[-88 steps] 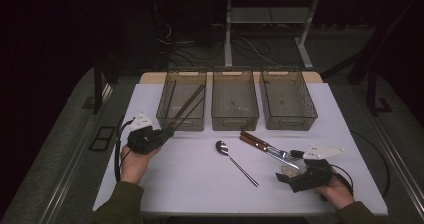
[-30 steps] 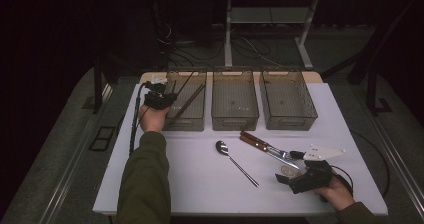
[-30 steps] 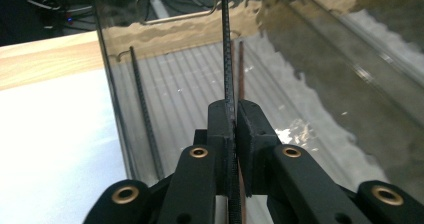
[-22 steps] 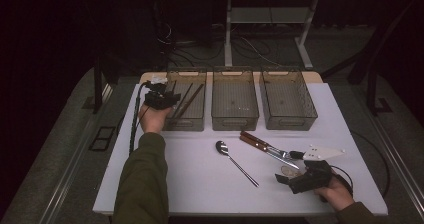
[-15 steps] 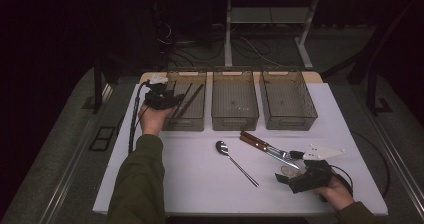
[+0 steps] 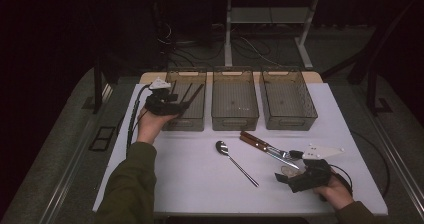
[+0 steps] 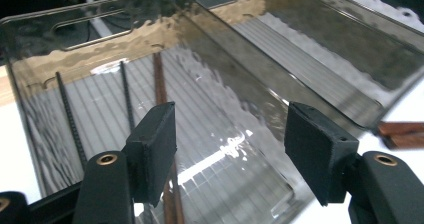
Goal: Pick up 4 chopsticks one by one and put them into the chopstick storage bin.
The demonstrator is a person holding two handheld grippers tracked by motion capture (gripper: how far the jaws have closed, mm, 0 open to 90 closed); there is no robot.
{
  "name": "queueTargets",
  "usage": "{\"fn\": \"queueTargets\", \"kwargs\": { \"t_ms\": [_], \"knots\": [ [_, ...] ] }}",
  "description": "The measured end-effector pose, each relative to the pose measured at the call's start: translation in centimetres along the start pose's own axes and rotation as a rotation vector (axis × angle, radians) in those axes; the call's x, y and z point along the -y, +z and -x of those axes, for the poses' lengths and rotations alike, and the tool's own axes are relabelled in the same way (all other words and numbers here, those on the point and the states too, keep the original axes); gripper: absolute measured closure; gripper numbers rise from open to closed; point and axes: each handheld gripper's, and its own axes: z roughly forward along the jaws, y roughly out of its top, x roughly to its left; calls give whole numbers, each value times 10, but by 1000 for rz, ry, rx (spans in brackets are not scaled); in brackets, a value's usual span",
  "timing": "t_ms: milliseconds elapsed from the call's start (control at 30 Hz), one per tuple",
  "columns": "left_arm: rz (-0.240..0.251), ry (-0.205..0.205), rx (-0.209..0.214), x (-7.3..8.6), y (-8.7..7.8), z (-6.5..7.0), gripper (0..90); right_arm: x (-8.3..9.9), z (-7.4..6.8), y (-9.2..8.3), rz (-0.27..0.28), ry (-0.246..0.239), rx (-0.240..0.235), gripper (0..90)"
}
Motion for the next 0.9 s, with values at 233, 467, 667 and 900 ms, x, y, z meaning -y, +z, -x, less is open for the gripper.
{"fn": "queueTargets", "kwargs": {
  "t_ms": [233, 467, 667, 900],
  "knots": [
    [11, 35, 43, 10, -10, 20, 319, 1, -1, -2, 7, 6, 1, 6],
    [29, 71, 77, 24, -18, 44, 288, 1, 0, -2, 8, 6, 4, 6],
    [5, 110, 93, 37, -21, 60, 245, 1, -1, -2, 9, 1, 8, 6],
    [-20, 127, 119, 54, -24, 75, 183, 1, -1, -2, 8, -2, 7, 6]
  ]
}}
